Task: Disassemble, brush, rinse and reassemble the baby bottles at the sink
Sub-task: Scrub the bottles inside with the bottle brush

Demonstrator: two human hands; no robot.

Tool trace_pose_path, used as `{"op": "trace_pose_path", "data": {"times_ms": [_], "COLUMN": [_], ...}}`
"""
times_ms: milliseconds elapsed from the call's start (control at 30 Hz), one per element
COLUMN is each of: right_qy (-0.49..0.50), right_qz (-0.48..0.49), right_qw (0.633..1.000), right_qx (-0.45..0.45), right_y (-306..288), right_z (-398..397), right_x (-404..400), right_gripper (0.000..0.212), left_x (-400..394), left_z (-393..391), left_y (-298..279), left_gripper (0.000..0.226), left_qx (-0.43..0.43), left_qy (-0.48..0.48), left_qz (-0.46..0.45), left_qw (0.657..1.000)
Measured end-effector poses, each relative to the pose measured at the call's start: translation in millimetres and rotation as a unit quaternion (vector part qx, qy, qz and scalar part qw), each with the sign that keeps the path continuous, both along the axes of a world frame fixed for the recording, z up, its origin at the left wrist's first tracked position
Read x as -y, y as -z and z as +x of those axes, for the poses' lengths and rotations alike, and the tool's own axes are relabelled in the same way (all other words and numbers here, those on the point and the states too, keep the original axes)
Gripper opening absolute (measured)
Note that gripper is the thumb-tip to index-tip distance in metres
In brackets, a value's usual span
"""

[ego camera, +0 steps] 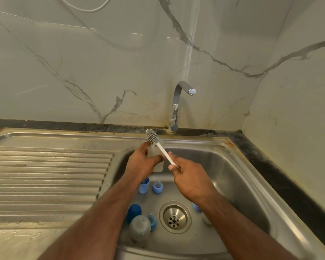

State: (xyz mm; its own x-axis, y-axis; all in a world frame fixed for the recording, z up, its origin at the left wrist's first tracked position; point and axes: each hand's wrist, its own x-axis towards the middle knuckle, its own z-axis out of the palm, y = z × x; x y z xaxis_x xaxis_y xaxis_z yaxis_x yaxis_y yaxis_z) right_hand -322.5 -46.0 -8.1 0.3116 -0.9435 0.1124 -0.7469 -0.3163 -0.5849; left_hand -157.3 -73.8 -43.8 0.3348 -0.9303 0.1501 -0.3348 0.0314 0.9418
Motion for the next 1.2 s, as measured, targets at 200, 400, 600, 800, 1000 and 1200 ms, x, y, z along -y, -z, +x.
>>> {"op": "trace_pose_path", "data": {"times_ms": [200, 400, 600, 800, 1000, 1200], "right_qy": [0.002, 0.001, -0.008, -0.003, -0.012, -0.001], "right_qz": [-0.006, -0.033, -0.034, -0.037, -0.012, 0.017], "right_qw": [0.999, 0.996, 0.996, 0.998, 1.0, 0.997], "right_qx": [-0.035, -0.078, -0.086, -0.046, 0.0, 0.07], "right_y": [0, 0, -5, -4, -3, 0], "right_z": [-8, -3, -11, -11, -16, -19], "right_x": [2, 4, 2, 6, 6, 12], "right_gripper": [0.047, 0.046, 0.046, 0.046, 0.044, 0.042], "left_x": [1, 1, -3, -5, -5, -5], "left_z": [12, 5, 13, 5, 17, 20], "left_y": [-1, 2, 0, -4, -4, -4], "left_gripper": [0.075, 0.066, 0.06, 0.033, 0.038, 0.046], "left_qx": [0.0, 0.096, -0.004, -0.206, -0.308, -0.371], "left_qy": [-0.043, -0.024, -0.013, 0.083, 0.083, 0.085], "left_qz": [0.022, 0.016, 0.007, 0.015, 0.012, 0.002], "left_qw": [0.999, 0.995, 1.0, 0.975, 0.948, 0.925]}}
